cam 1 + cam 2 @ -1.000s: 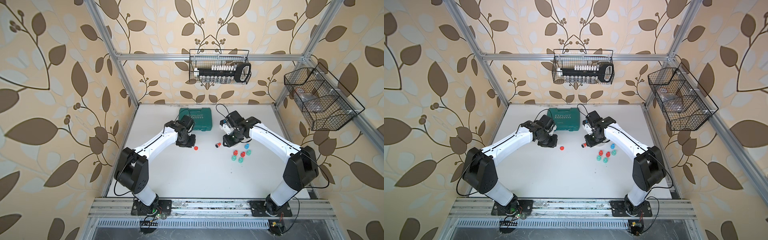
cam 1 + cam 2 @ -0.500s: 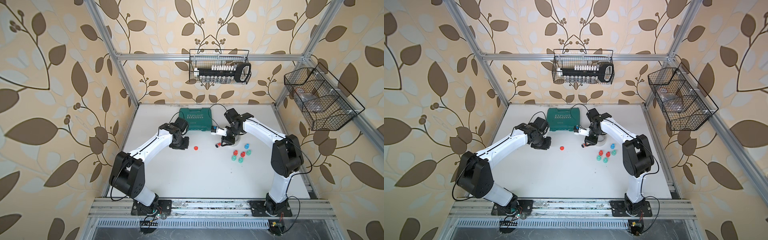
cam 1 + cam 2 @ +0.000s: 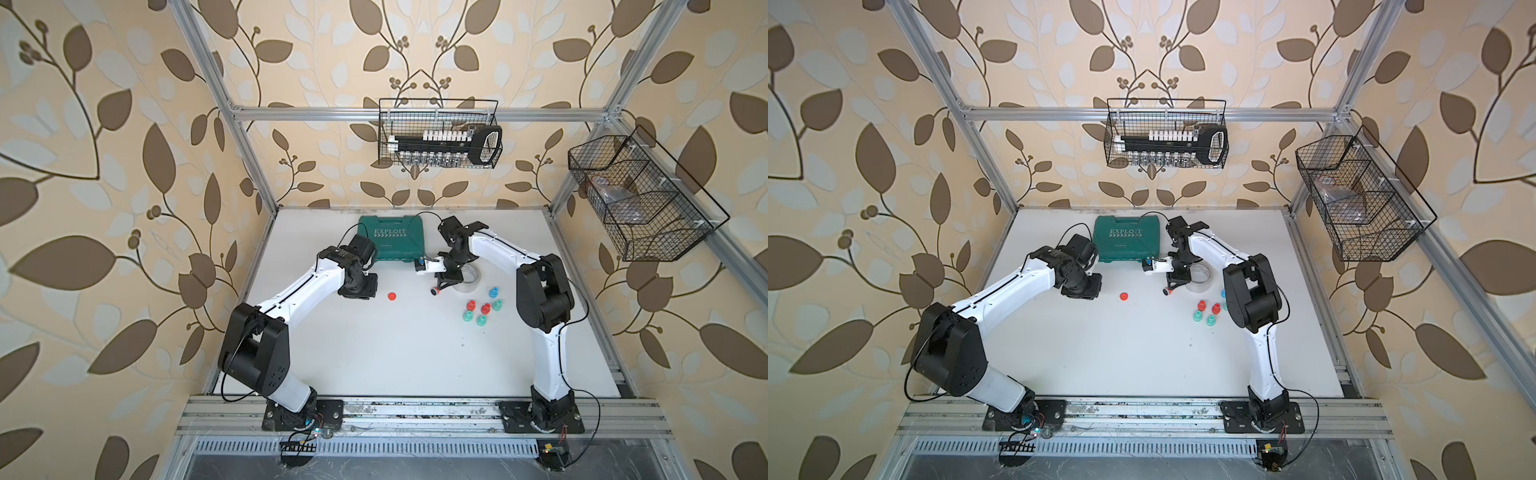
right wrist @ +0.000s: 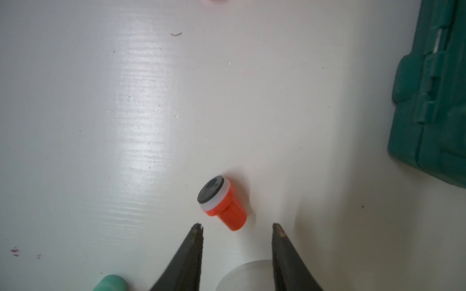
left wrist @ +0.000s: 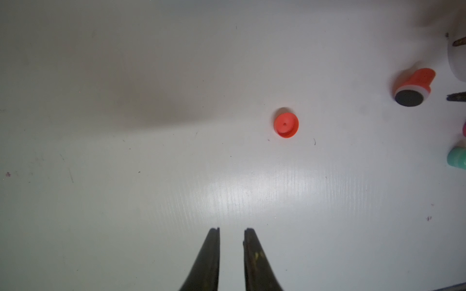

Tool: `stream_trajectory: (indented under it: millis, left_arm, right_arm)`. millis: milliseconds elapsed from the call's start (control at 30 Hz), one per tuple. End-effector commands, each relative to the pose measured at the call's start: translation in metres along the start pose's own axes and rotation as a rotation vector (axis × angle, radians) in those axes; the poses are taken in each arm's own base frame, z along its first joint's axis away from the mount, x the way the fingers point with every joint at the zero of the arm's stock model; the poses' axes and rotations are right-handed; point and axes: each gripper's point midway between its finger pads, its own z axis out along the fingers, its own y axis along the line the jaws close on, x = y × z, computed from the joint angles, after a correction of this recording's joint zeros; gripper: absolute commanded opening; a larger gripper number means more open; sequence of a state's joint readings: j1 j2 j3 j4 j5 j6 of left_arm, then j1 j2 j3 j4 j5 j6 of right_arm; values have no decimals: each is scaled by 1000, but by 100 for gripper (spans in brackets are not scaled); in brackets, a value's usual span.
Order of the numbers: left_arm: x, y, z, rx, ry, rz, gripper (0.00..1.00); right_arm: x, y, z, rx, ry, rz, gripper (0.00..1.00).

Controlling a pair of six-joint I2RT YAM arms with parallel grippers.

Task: Close the stamp cap
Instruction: Pick up the stamp from the center of the board.

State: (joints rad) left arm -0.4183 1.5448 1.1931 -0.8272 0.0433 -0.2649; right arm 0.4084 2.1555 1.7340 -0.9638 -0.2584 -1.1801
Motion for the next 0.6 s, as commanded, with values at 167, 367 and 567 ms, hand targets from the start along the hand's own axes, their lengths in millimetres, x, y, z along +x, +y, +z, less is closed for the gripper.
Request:
stream_trajectory:
  millis: [167,367,567]
  left_arm:
    - [3,1,-9,-4,-11,-9,20]
    - [3,2,-7,-9,-5,-10,19]
    - [4,2,-5,-8,0,-14,19]
  right_arm:
    - [17,7,21,-50,71,-37,39]
    - [17,11,31,-72,61,-37,37]
    - [14,16,38,-90,52,-41,34]
